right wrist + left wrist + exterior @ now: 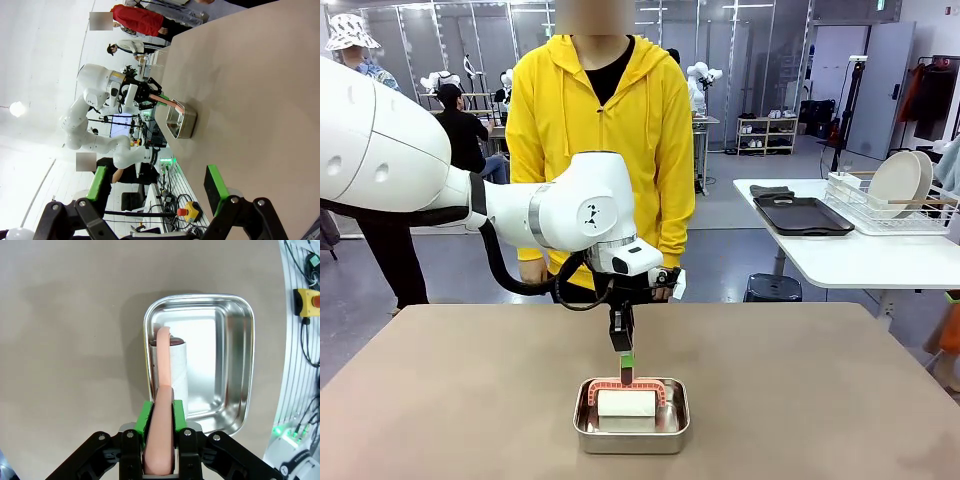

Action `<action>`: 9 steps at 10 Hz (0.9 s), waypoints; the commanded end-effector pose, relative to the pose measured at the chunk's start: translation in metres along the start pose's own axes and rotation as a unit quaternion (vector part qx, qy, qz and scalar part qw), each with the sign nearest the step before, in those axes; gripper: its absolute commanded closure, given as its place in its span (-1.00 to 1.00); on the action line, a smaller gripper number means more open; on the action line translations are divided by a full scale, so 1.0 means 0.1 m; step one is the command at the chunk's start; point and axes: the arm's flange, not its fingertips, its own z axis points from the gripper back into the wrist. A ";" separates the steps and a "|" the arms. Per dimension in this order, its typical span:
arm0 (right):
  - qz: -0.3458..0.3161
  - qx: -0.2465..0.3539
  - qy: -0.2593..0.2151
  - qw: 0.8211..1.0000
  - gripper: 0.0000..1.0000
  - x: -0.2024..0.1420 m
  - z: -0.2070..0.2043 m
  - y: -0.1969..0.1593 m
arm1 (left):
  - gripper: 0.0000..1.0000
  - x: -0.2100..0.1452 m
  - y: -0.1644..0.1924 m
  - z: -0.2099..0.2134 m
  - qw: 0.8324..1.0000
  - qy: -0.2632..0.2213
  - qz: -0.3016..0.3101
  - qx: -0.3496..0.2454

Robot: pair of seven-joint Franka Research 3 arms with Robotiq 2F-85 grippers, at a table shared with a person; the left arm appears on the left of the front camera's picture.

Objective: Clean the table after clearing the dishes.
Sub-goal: Place the Lint Roller back on top of the Airtight Container.

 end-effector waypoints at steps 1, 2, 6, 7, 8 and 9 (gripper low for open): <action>-0.002 -0.002 0.002 1.000 -0.91 -0.05 -0.04 0.04 | 0.56 -0.09 0.16 -0.12 1.000 0.005 -0.014 0.019; -0.002 -0.002 0.002 1.000 -0.91 -0.05 -0.04 0.04 | 0.56 -0.09 0.15 -0.11 1.000 0.004 -0.012 0.020; -0.002 -0.002 0.002 1.000 -0.91 -0.05 -0.04 0.04 | 0.30 -0.08 0.11 -0.05 1.000 0.001 -0.013 0.026; -0.002 -0.002 0.002 1.000 -0.91 -0.05 -0.04 0.04 | 0.11 -0.05 0.09 0.00 0.999 0.002 -0.015 0.029; -0.002 -0.002 0.002 1.000 -0.91 -0.05 -0.04 0.04 | 0.03 -0.04 0.06 0.06 0.999 0.007 -0.008 0.036; -0.002 -0.002 0.002 1.000 -0.91 -0.05 -0.04 0.04 | -0.14 -0.03 0.04 0.13 0.999 0.011 -0.005 0.035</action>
